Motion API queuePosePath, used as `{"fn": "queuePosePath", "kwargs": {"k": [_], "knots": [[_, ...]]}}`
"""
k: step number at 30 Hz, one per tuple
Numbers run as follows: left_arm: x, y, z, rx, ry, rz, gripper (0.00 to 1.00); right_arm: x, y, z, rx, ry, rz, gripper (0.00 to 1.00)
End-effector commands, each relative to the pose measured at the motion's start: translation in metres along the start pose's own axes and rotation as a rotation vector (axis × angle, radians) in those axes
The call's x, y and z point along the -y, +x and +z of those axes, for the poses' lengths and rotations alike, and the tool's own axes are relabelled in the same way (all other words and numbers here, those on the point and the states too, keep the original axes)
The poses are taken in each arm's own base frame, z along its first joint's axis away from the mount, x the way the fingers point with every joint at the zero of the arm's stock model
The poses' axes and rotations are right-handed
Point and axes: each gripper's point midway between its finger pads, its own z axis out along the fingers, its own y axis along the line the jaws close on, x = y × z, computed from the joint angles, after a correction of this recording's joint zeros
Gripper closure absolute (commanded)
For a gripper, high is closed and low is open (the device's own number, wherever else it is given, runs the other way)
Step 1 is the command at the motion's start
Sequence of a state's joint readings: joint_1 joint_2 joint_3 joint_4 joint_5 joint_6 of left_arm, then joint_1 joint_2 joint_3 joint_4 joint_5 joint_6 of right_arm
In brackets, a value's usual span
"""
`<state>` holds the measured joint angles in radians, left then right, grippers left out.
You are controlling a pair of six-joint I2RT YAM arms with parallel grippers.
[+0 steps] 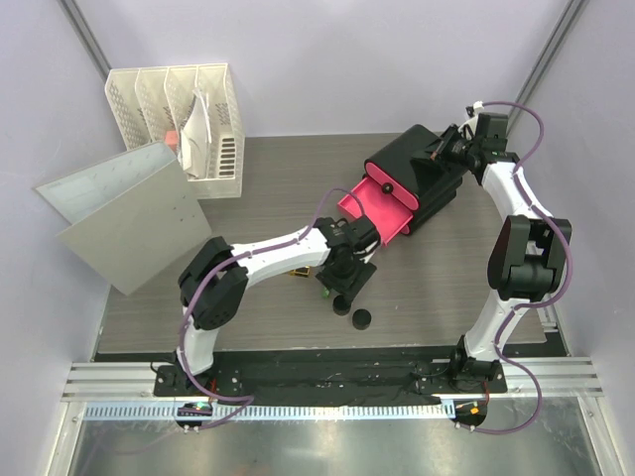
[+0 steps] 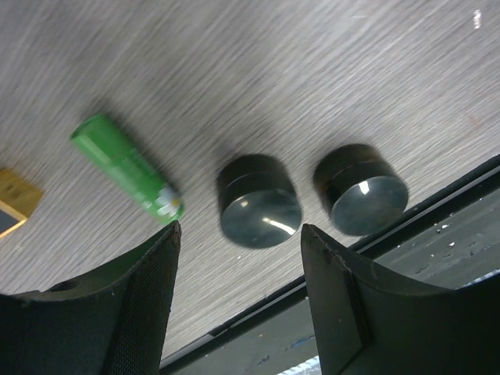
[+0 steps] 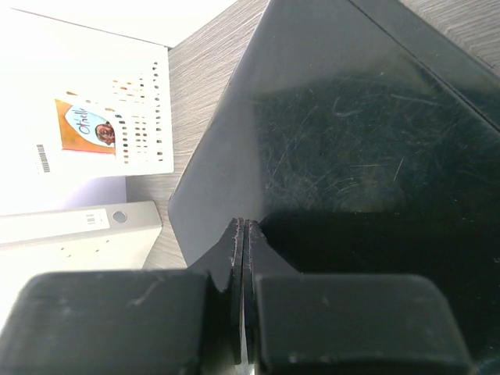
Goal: Organize the makeup
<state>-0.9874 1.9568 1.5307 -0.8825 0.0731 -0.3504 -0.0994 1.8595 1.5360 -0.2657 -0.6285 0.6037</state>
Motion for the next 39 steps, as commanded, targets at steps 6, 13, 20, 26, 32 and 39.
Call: {"fn": "queuePosePath", "kwargs": {"k": [6, 13, 20, 26, 32, 39], "knots": [[0.018, 0.0, 0.015, -0.046, 0.01, 0.093, 0.37, 0.051, 0.05, 0.01, -0.141, 0.145, 0.077, 0.99], [0.015, 0.008, 0.024, -0.078, -0.006, 0.094, 0.37, 0.054, 0.053, 0.01, -0.147, 0.149, 0.079, 0.99], [0.017, 0.01, 0.028, -0.095, 0.006, 0.098, 0.65, 0.057, 0.057, 0.009, -0.152, 0.159, 0.08, 0.99], [0.014, 0.003, 0.016, -0.078, -0.011, 0.125, 1.0, 0.058, 0.056, 0.011, -0.152, 0.161, 0.082, 0.99], [0.017, -0.041, -0.03, 0.071, -0.039, 0.176, 1.0, 0.058, 0.053, 0.012, -0.149, 0.159, 0.083, 0.99], [0.009, -0.113, -0.078, 0.26, -0.043, 0.138, 1.0, 0.062, 0.056, 0.014, -0.156, 0.167, 0.082, 0.99]]}}
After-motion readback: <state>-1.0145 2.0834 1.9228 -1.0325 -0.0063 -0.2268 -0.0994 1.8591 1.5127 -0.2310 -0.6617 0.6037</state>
